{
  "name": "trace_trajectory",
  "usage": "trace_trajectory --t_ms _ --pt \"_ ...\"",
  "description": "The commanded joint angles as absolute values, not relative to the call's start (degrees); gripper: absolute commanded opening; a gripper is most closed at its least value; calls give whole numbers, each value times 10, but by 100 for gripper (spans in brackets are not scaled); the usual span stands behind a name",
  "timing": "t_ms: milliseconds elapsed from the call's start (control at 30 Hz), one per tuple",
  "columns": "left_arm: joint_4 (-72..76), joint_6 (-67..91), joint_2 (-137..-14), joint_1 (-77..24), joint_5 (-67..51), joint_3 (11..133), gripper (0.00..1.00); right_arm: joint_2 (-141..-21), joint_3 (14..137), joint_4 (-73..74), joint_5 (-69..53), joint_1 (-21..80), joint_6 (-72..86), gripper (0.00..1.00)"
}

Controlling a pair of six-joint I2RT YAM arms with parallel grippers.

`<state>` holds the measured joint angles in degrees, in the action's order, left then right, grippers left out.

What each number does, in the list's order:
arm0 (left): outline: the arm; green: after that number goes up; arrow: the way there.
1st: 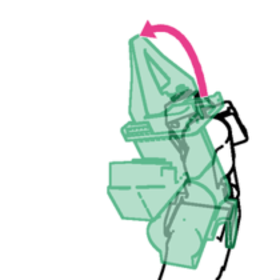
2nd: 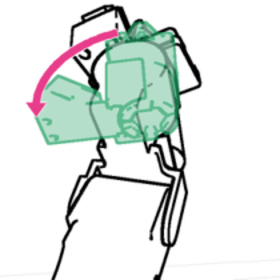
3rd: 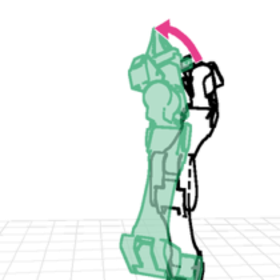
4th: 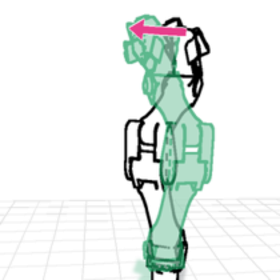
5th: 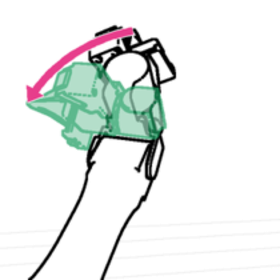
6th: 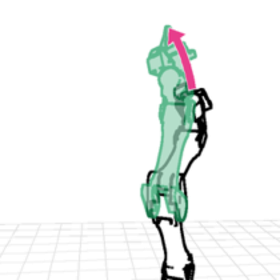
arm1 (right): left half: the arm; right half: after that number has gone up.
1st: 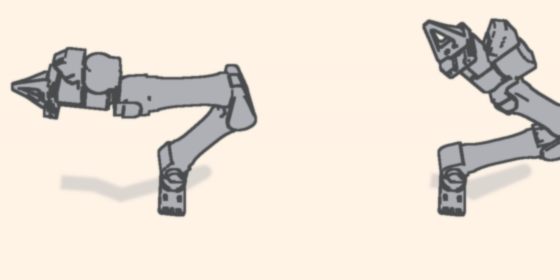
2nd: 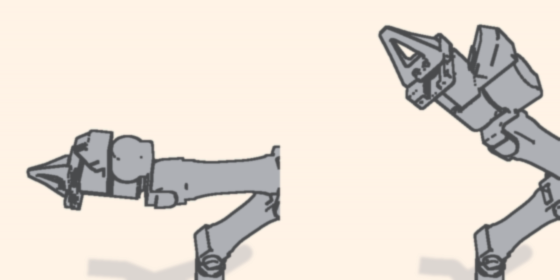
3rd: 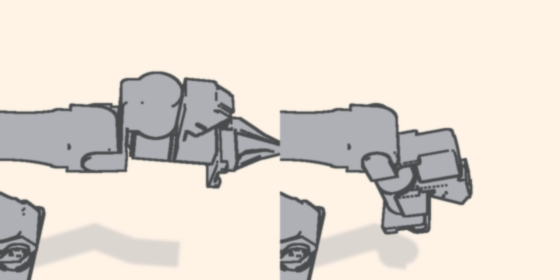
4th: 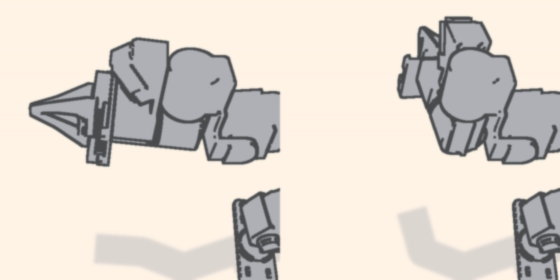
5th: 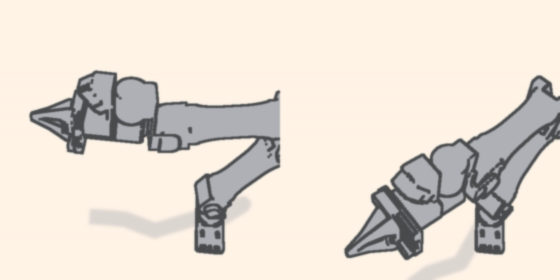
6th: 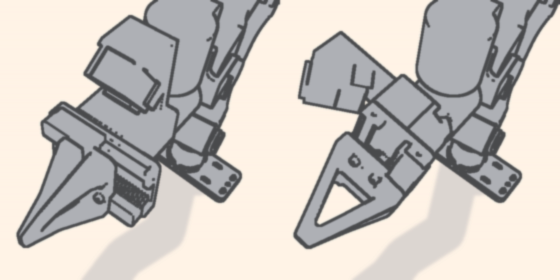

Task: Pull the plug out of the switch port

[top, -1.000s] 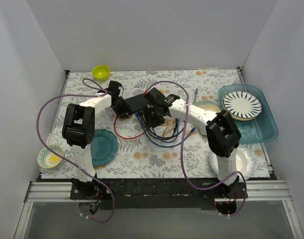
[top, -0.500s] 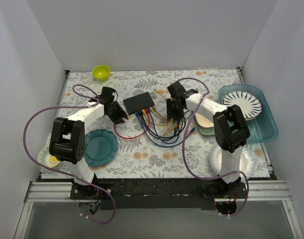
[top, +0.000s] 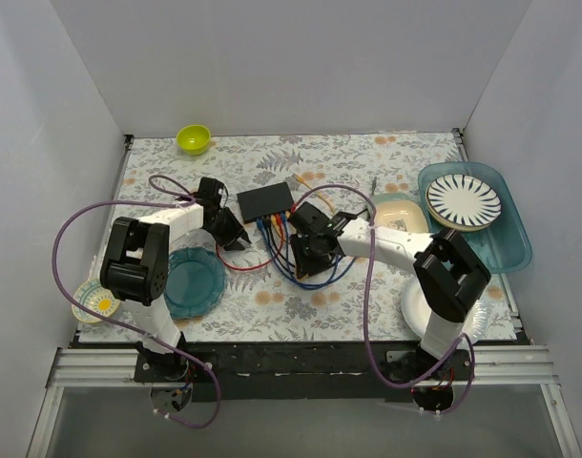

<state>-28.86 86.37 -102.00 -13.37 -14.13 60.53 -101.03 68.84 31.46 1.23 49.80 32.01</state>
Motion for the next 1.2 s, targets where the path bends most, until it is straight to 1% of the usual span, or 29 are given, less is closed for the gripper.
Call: trace_trajectory --t_ms 0,100,267,367,400,467,500,567,633,667,767,833,867,933,967,1033,1133,1167 --pt "-273 858 -1027 -136 -154 616 29 -981 680 299 -23 553 352 38" --pt "-276 853 -1045 -136 -155 639 29 -996 719 328 -4 581 336 37" --pt "-274 852 -1059 -137 -158 659 30 -1004 733 337 -1 615 321 37" --pt "-271 851 -1057 -136 -156 667 30 -998 740 356 29 631 312 44" --pt "-271 850 -1056 -136 -155 670 30 -993 750 366 55 631 312 51" --pt "-270 853 -1044 -136 -151 673 30 -973 765 387 93 629 314 60" --pt "-269 854 -1037 -136 -149 674 29 -966 788 393 133 627 313 69" --pt "-266 861 -1024 -136 -140 676 30 -952 818 402 148 600 309 73" --pt "-263 868 -1001 -136 -133 676 30 -947 862 401 153 570 306 74" --pt "-262 877 -993 -136 -132 674 30 -947 874 396 152 537 301 74" --pt "-257 893 -964 -137 -129 666 30 -958 904 364 127 465 299 69" --pt "-256 901 -945 -137 -121 658 30 -985 912 334 102 416 301 59" --pt "-257 906 -940 -136 -120 648 29 -1000 918 327 92 402 305 48" --pt "-258 907 -929 -136 -117 637 29 -1050 949 328 73 372 307 39" --pt "-257 908 -927 -136 -118 630 29 -1065 958 328 68 367 306 36" --pt "-258 907 -923 -136 -120 613 29 -1110 975 327 70 361 291 34" --pt "-258 911 -920 -136 -121 585 29 -1167 1001 350 75 358 278 28" --pt "-256 912 -921 -136 -125 579 29 -1178 1006 356 71 358 277 19"
